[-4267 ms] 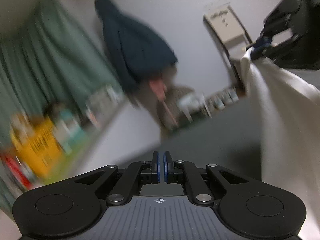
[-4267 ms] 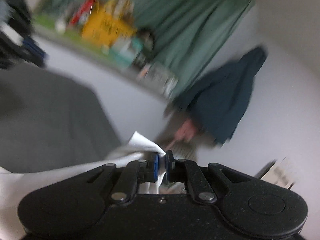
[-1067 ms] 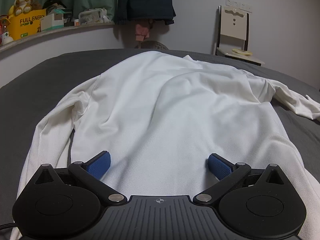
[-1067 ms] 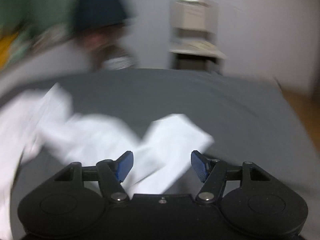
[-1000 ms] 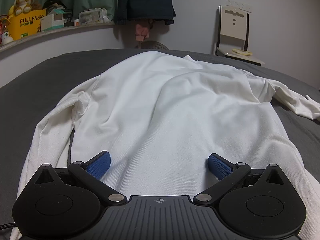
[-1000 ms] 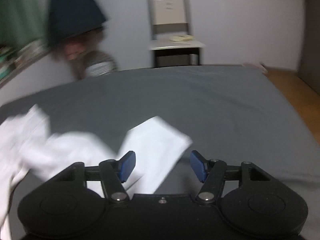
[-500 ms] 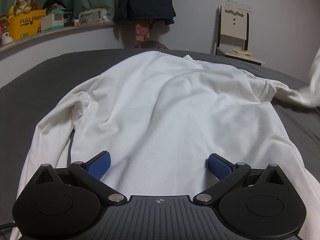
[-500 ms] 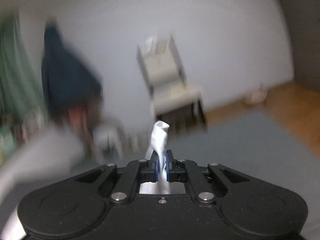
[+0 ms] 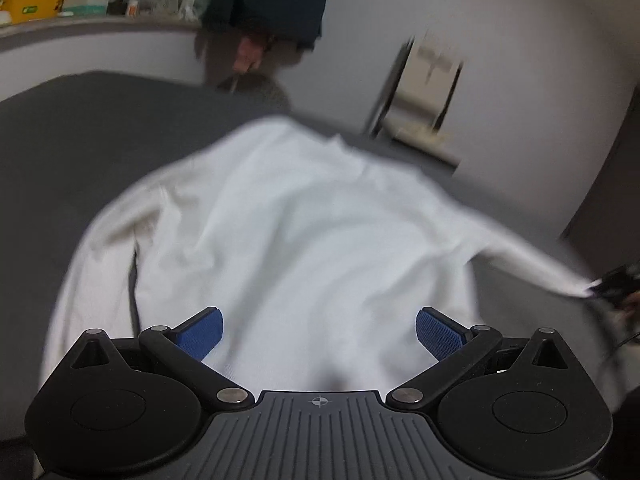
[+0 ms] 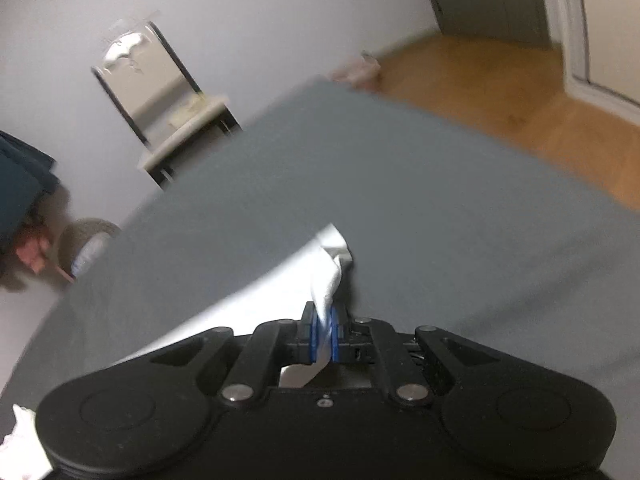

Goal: Fold clothes

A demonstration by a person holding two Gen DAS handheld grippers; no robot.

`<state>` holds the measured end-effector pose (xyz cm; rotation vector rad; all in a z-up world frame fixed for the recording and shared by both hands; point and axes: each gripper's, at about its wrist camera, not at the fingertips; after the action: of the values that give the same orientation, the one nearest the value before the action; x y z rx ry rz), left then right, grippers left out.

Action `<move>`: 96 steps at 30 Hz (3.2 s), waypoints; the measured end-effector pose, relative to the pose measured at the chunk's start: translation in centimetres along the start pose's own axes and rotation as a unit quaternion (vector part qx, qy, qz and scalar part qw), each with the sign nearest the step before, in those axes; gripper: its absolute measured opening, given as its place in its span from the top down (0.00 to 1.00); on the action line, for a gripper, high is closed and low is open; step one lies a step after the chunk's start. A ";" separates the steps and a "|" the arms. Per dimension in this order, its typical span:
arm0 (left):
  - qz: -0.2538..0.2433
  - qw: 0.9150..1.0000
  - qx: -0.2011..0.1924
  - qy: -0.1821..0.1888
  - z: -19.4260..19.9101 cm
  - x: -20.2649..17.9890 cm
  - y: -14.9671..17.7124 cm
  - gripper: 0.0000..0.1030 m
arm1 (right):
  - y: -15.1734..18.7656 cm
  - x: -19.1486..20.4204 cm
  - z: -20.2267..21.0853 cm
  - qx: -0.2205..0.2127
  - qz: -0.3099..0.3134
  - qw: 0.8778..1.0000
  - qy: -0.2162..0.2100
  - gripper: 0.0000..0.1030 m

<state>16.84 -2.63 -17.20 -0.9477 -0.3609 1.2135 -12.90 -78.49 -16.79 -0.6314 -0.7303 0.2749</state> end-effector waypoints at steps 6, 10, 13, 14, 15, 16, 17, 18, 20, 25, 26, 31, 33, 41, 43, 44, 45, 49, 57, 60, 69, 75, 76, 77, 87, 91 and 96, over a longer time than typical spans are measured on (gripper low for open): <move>-0.008 0.998 0.003 0.062 3.5 0.3 -1.2 0.00 | -0.5 1.6 -0.7 0.098 0.050 0.993 0.038 0.66; 0.005 0.997 0.018 0.072 4.1 -0.3 -0.7 0.00 | 1.7 4.6 2.1 0.100 0.090 0.991 0.014 0.50; 0.020 0.997 0.025 0.073 4.2 -0.7 -0.3 0.00 | 4.1 8.3 4.5 0.123 0.151 0.979 -0.066 0.50; 0.026 0.997 0.025 0.067 4.0 -0.7 -0.1 0.00 | 5.8 10.1 5.6 0.153 0.183 0.965 -0.110 0.50; 0.032 0.997 0.024 0.061 3.9 -0.7 0.1 0.00 | 7.6 11.9 6.6 0.183 0.213 0.948 -0.151 0.50; 0.039 0.997 0.024 0.054 3.8 -0.8 0.2 0.00 | 9.5 13.8 7.8 0.214 0.245 0.925 -0.193 0.50; 0.048 0.998 0.026 0.042 3.8 -0.8 0.3 0.00 | 11.6 15.7 8.9 0.245 0.279 0.900 -0.228 0.50; 0.057 0.997 0.029 0.029 3.7 -0.8 0.4 0.00 | 13.4 17.4 9.7 0.275 0.310 0.875 -0.253 0.50; 0.076 0.996 0.034 0.005 3.5 -0.8 0.6 0.00 | 17.0 20.7 11.0 0.324 0.375 0.819 -0.290 0.50; 0.134 0.989 0.035 -0.057 4.3 -0.2 1.3 0.00 | 25.9 25.7 14.0 0.364 0.598 0.661 -0.270 0.51; 0.152 0.986 0.029 -0.066 4.9 0.1 1.6 0.00 | 27.1 25.5 14.6 0.361 0.632 0.631 -0.266 0.51; 0.182 0.980 0.020 -0.071 7.3 0.9 3.0 0.00 | 31.4 25.2 14.6 0.362 0.688 0.568 -0.269 0.53; 0.150 0.985 0.030 -0.073 7.7 0.5 3.1 0.00 | 32.7 25.4 14.0 0.357 0.698 0.561 -0.265 0.55; 0.091 0.993 0.044 -0.058 8.8 -0.4 3.5 0.00 | 33.0 25.9 14.5 0.320 0.704 0.559 -0.301 0.81; 0.092 0.993 0.044 -0.056 9.0 -0.2 3.6 0.00 | 32.6 26.0 15.3 0.309 0.705 0.559 -0.309 0.86; 0.093 0.993 0.044 -0.056 9.1 -0.1 3.7 0.00 | 32.4 26.1 15.5 0.303 0.704 0.560 -0.314 0.89; 0.094 0.993 0.044 -0.055 9.3 0.0 3.8 0.00 | 32.2 26.2 15.7 0.299 0.703 0.562 -0.318 0.90; 0.092 0.993 0.044 -0.064 9.7 0.5 3.9 0.00 | 31.5 26.7 16.9 0.282 0.709 0.558 -0.326 0.92; 0.042 0.997 0.041 -0.046 10.8 0.8 3.4 0.00 | 29.9 26.7 21.5 0.260 0.756 0.506 -0.323 0.93; 0.011 0.998 0.047 -0.048 11.3 0.8 3.0 0.00 | 29.6 26.0 23.3 0.268 0.774 0.480 -0.316 0.93; -0.015 0.998 0.049 -0.026 12.2 0.7 1.8 0.00 | 30.0 24.5 25.6 0.303 0.769 0.465 -0.318 0.98; -0.061 0.998 0.032 0.011 12.5 -1.6 1.9 0.00 | 30.1 24.5 23.4 0.344 0.722 0.507 -0.322 0.95; -0.072 0.997 0.027 0.018 12.5 -2.2 2.0 0.00 | 30.2 24.5 23.0 0.351 0.714 0.513 -0.323 0.94; -0.083 0.996 0.023 0.024 12.6 -2.8 2.1 0.00 | 30.2 24.5 22.6 0.358 0.705 0.520 -0.324 0.89; -0.179 0.981 -0.009 0.074 12.9 -8.4 3.7 0.00 | 21.1 23.3 20.4 0.397 0.459 0.707 -0.364 0.60; -0.243 0.965 -0.002 0.102 11.8 -12.2 4.6 0.00 | 16.3 21.2 18.3 0.357 0.340 0.795 -0.353 0.48; -0.298 0.940 0.016 0.163 10.6 -16.7 5.5 0.00 | 13.4 17.6 11.3 0.334 0.121 0.876 -0.325 0.48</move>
<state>0.16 -13.04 -11.38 -0.9022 -0.3282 0.4968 -8.34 -55.27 -9.24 0.0625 -1.1212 0.9582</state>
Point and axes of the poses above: each gripper's, at about its wrist camera, not at the fingertips, and z roughly against the way its jaws point, x to its left, y to its underside, and after that the axes turned 10 degrees about -y, right-handed
